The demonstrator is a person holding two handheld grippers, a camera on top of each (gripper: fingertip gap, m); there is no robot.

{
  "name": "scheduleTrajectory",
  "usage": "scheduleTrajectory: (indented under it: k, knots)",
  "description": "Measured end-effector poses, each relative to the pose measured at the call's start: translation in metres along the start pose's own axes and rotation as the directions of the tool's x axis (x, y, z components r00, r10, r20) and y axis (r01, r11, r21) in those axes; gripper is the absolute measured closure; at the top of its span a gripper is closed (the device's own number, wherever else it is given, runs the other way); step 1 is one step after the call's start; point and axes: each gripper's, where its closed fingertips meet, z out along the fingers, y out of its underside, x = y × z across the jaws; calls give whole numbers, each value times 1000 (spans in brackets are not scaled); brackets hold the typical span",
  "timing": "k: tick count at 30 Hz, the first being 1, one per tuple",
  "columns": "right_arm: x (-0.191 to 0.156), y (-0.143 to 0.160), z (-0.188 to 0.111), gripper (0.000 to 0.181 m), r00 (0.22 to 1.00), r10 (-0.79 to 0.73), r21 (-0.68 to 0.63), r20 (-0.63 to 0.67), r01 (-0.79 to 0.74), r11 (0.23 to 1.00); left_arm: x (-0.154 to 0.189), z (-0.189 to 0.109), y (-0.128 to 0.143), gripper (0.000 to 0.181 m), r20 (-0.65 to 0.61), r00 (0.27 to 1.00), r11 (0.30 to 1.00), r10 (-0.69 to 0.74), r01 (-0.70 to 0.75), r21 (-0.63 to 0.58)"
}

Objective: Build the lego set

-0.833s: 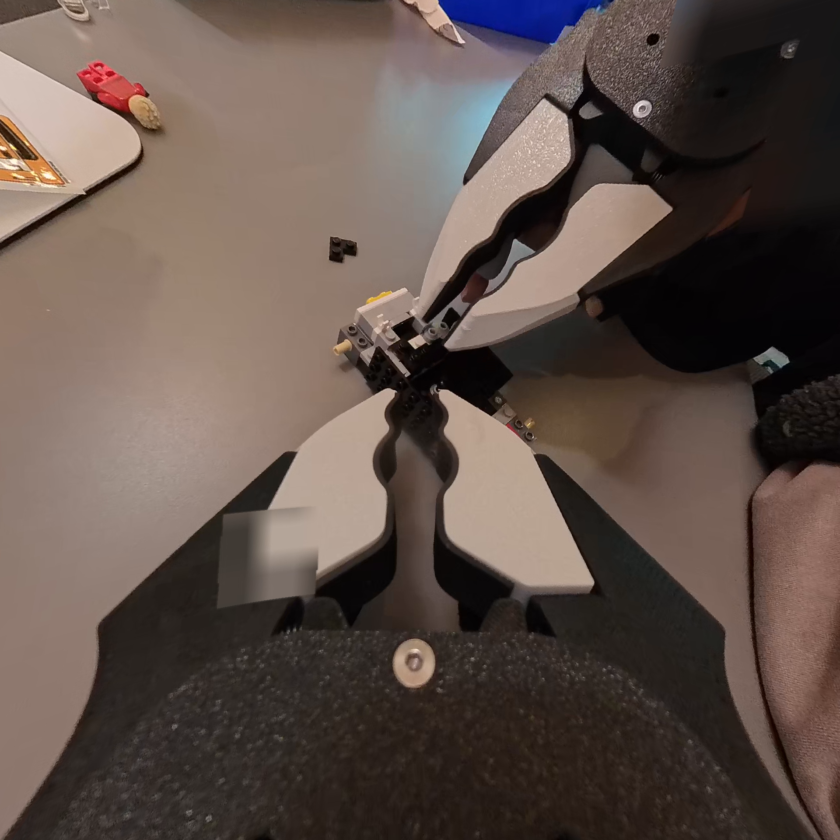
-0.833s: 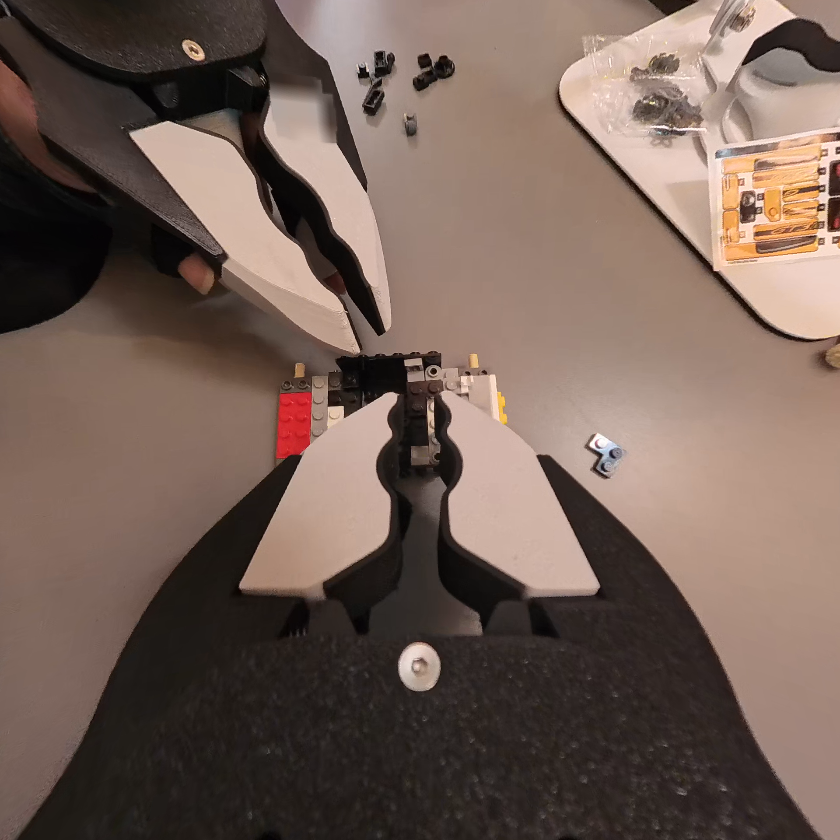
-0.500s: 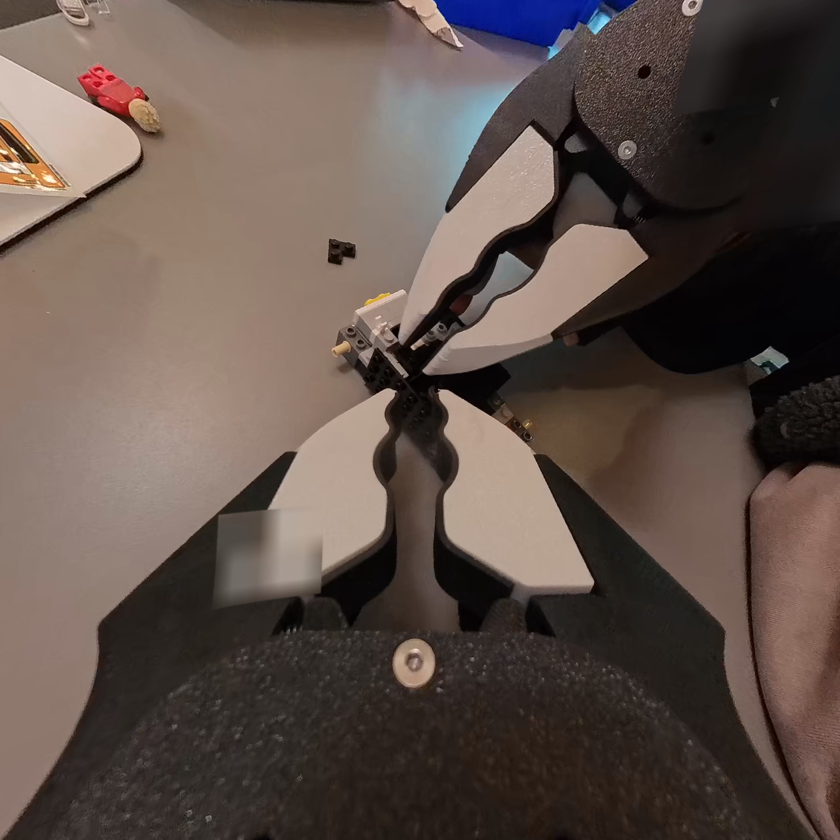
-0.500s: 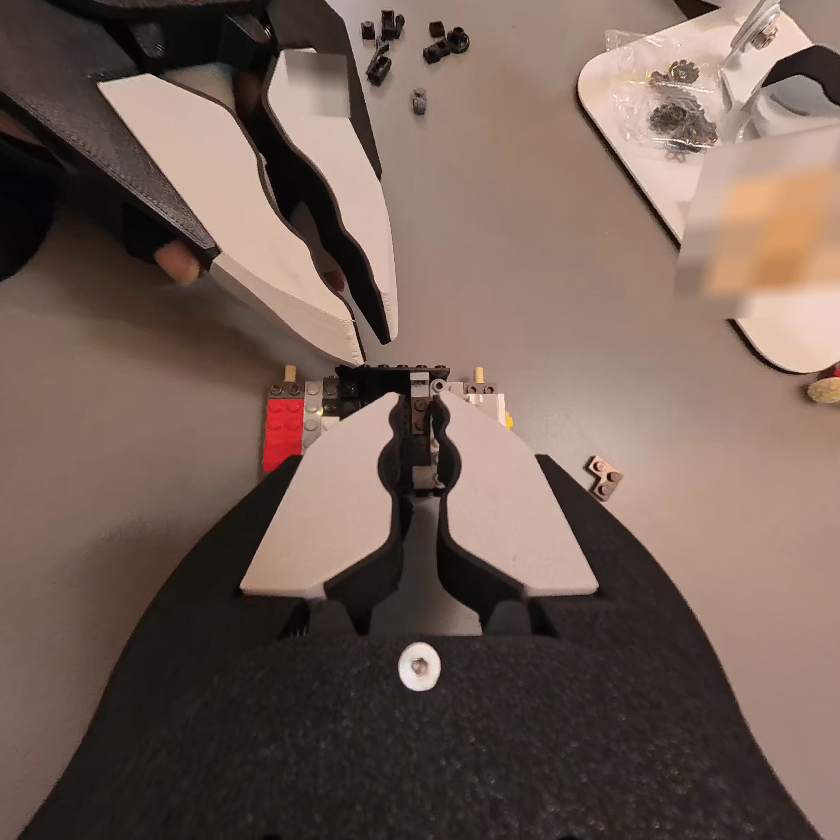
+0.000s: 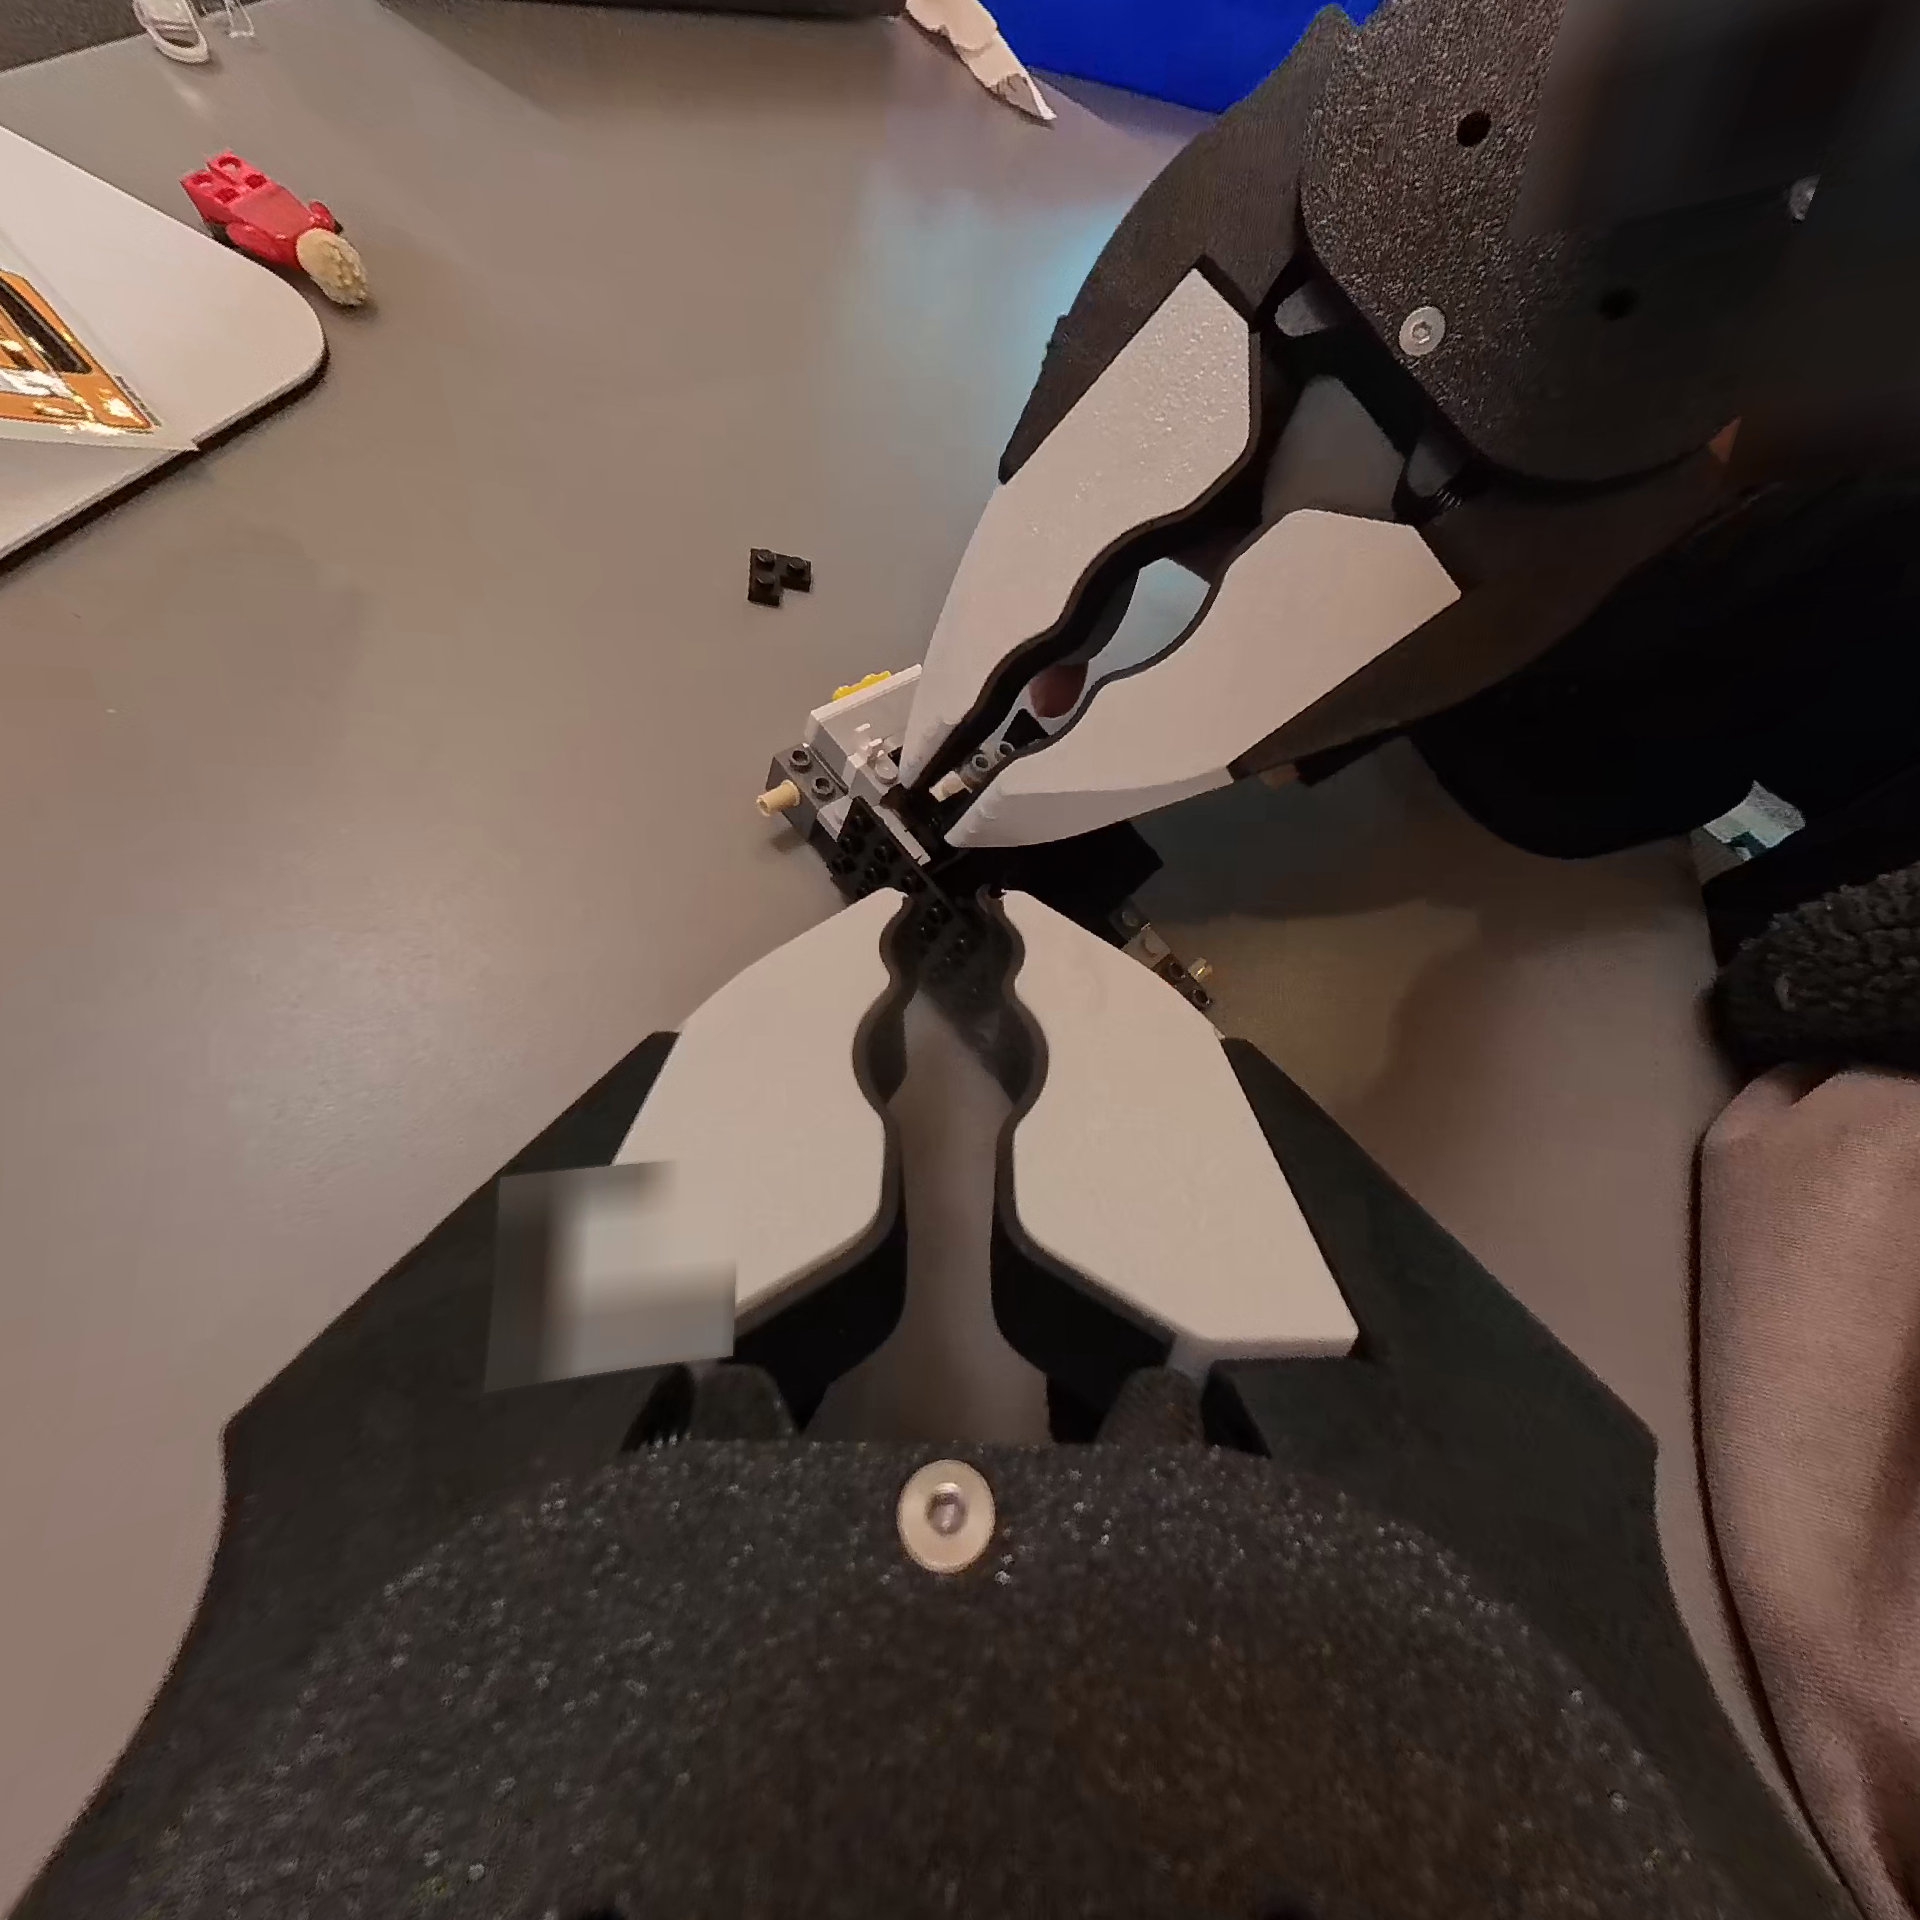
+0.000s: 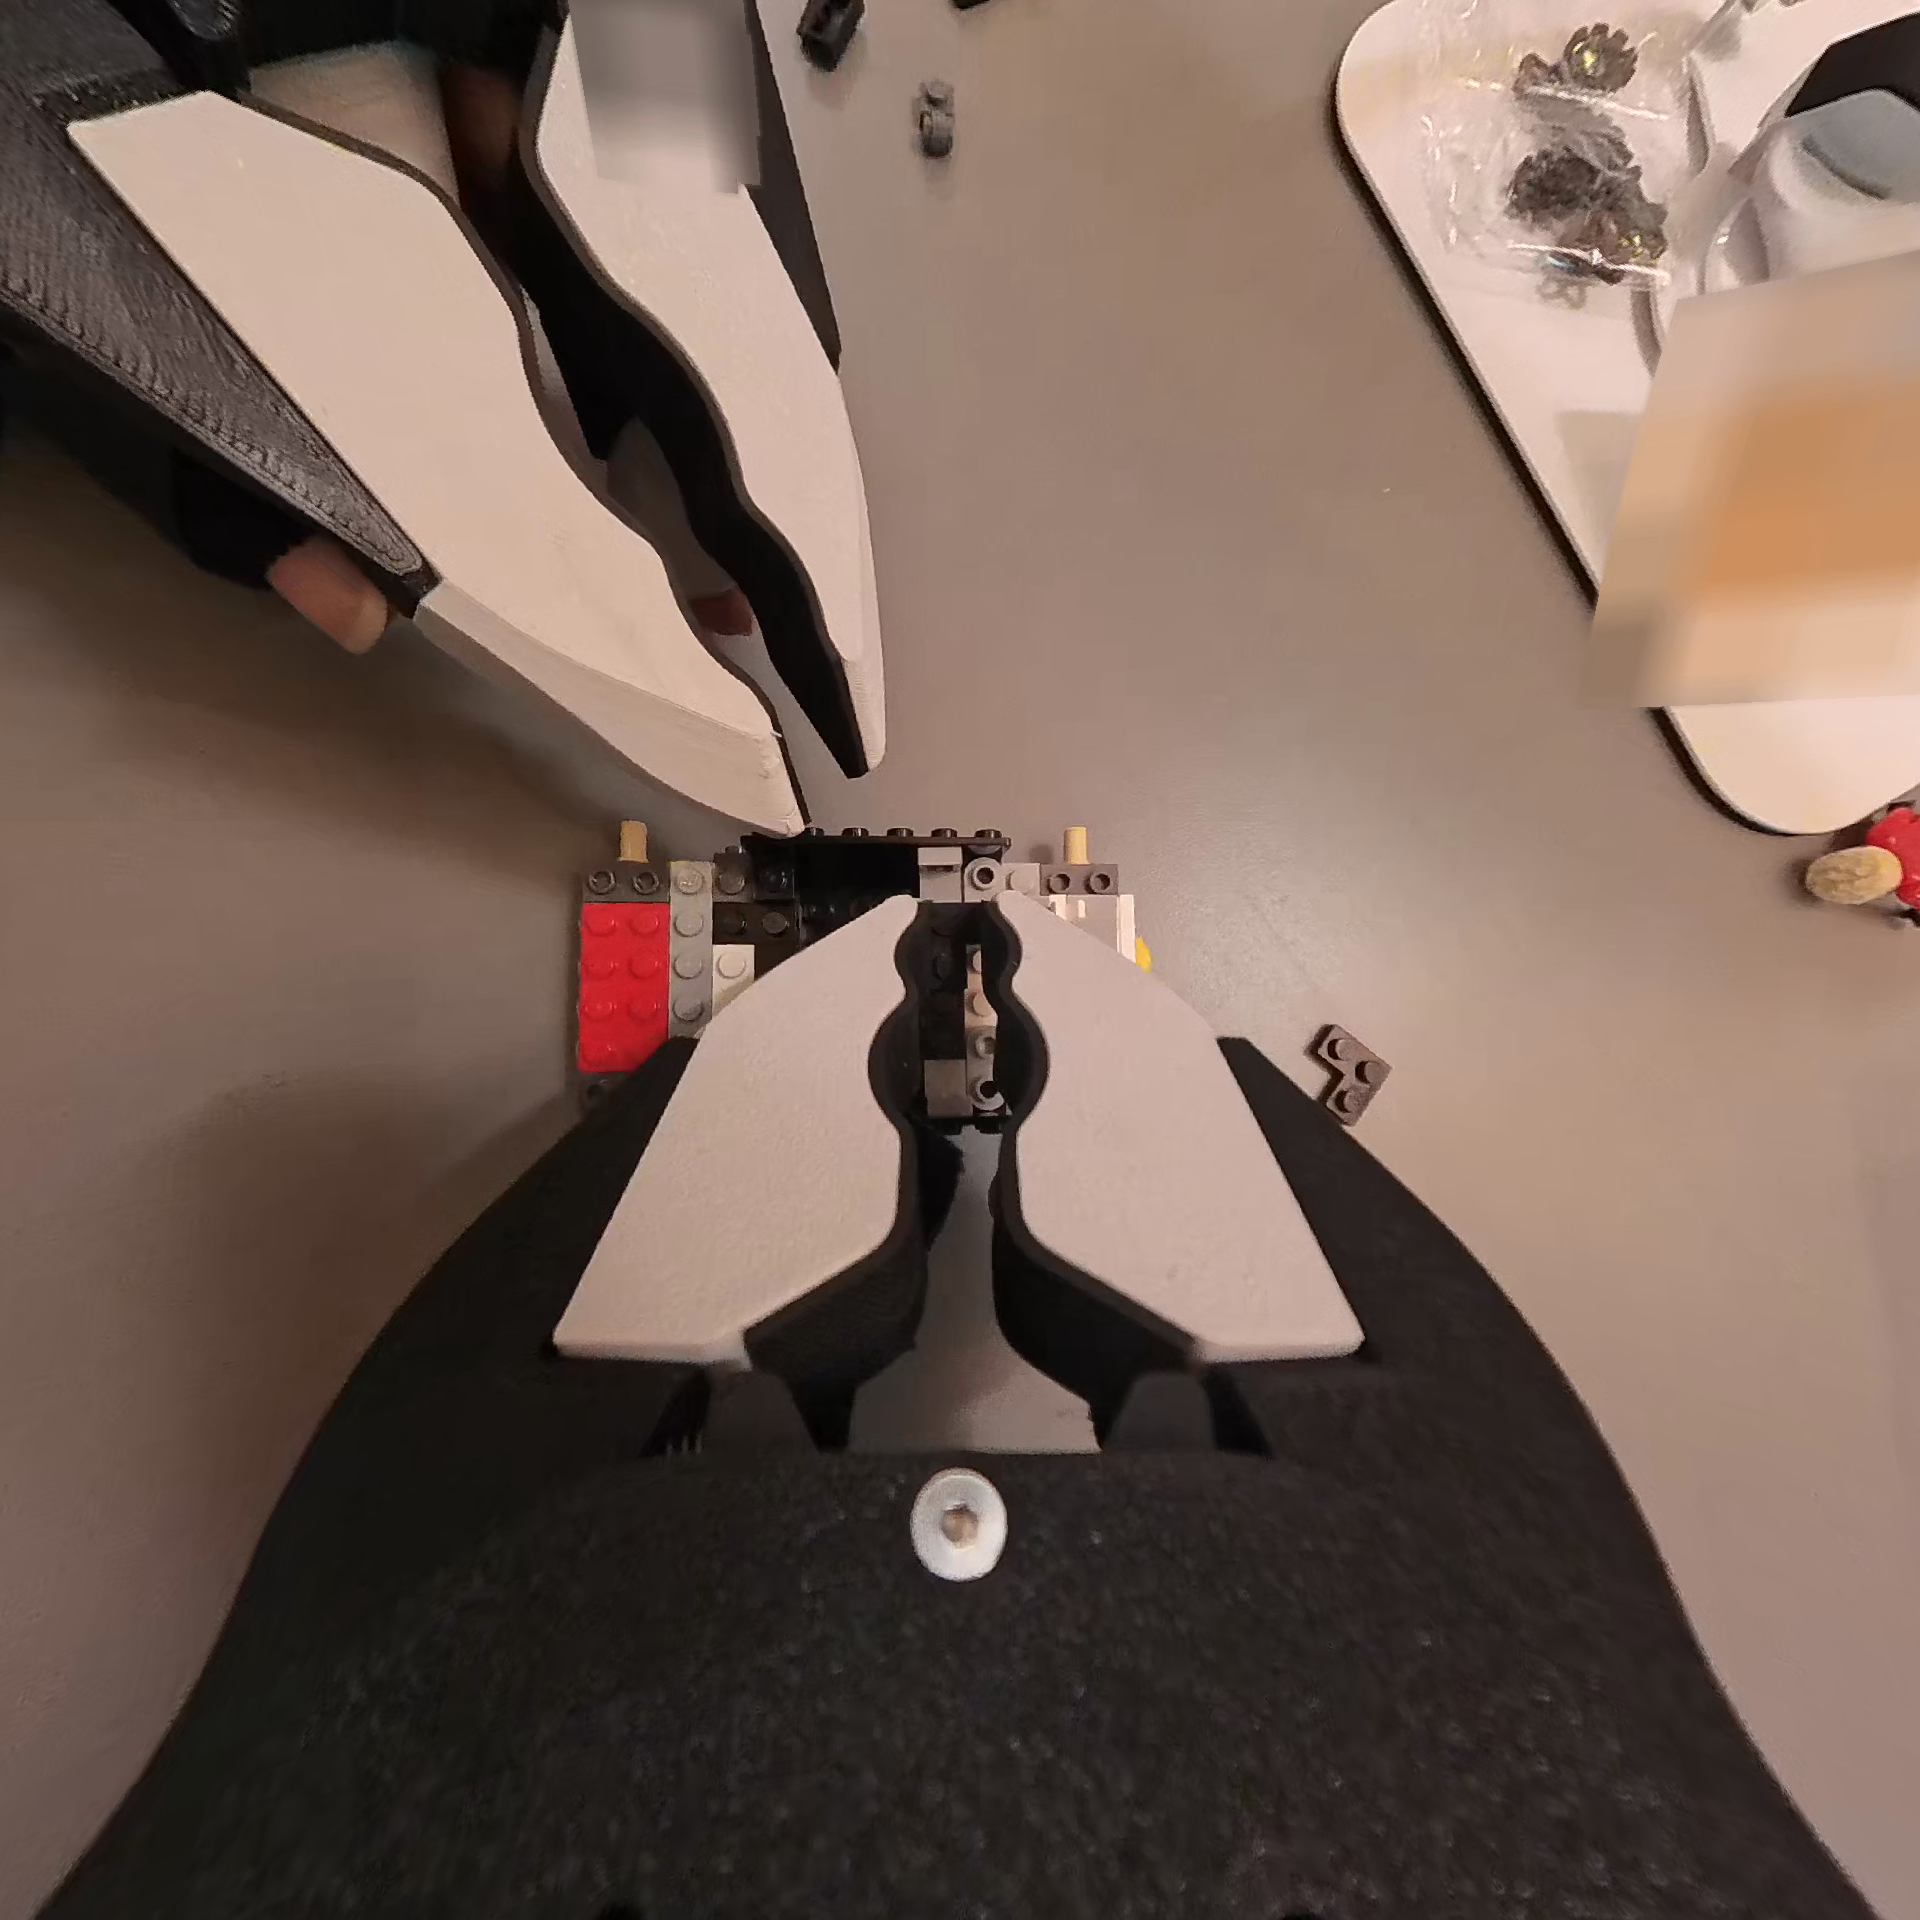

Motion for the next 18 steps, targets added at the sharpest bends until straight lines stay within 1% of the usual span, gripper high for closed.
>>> scheduleTrajectory:
  k: [1,2,5,9,11,12,14,16,18]
  knots:
    - [-1,0,0,175,1000,-6,-11,6,6,1000,0,0,0,169,0,1000,1000,0,0,1]
    - [-3,0,1,178,1000,-14,-23,18,15,1000,0,0,0,169,0,1000,1000,0,0,2]
    - [-3,0,1,178,1000,-21,-48,23,23,999,0,-2,-1,169,2,1000,1000,3,-3,6]
    - [-4,-1,3,179,999,11,-56,53,-8,998,1,-2,-2,169,1,1000,1000,5,-5,9]
    - [-7,0,11,180,997,28,-71,74,-23,997,1,-2,-1,169,-2,1000,1000,5,-5,8]
    - [-6,-2,11,181,998,19,-59,67,-15,998,2,-2,-1,169,-3,1000,1000,6,-6,7]
    - [-1,2,8,181,999,8,-83,50,-3,997,2,-3,-2,169,1,1000,1000,12,-12,10]
    - [-2,2,6,181,997,49,-56,60,-46,997,1,-4,-3,170,3,1000,1000,13,-13,16]
    - [-6,-7,0,181,993,82,20,87,-84,996,1,-3,-2,170,-4,1000,1000,2,-2,16]
